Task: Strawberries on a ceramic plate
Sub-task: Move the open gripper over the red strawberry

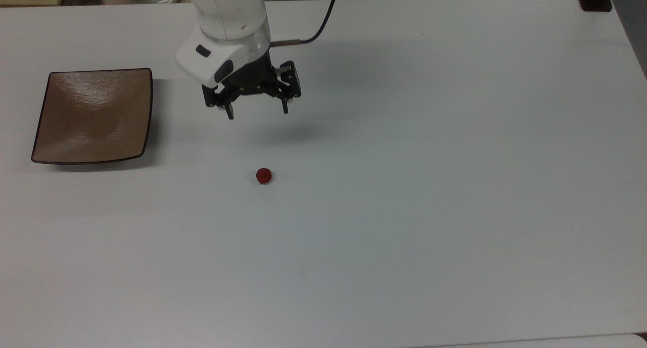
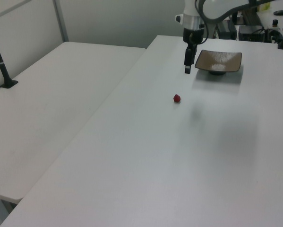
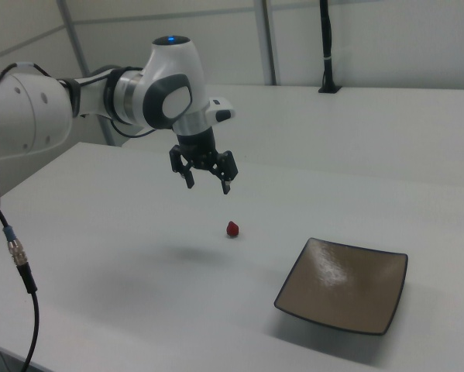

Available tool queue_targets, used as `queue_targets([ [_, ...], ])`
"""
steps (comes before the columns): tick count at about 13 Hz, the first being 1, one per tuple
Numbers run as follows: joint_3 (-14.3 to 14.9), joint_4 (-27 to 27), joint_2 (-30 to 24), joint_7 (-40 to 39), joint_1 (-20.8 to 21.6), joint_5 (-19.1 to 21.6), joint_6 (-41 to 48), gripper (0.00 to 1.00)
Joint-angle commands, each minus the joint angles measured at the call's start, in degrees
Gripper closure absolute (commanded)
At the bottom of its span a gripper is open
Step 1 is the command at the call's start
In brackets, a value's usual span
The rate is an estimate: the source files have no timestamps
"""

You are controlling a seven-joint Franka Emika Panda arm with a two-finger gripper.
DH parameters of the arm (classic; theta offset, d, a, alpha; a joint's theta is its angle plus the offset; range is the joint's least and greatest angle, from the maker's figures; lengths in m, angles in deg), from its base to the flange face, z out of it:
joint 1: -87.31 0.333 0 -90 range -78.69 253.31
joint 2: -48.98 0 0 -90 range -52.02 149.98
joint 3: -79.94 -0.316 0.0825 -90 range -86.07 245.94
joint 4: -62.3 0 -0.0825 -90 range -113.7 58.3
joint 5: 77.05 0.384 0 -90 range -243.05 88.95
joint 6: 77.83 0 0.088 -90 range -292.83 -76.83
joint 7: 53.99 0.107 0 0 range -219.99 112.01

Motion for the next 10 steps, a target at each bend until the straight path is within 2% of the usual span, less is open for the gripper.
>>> queue_targets([
  [1, 0.34, 1.28, 3.21, 3.07, 0.53, -2.02, -3.27, 0.00],
  [10, -0.54, 0.93, 8.49, 3.25, 0.62, -5.01, -8.89, 0.00],
])
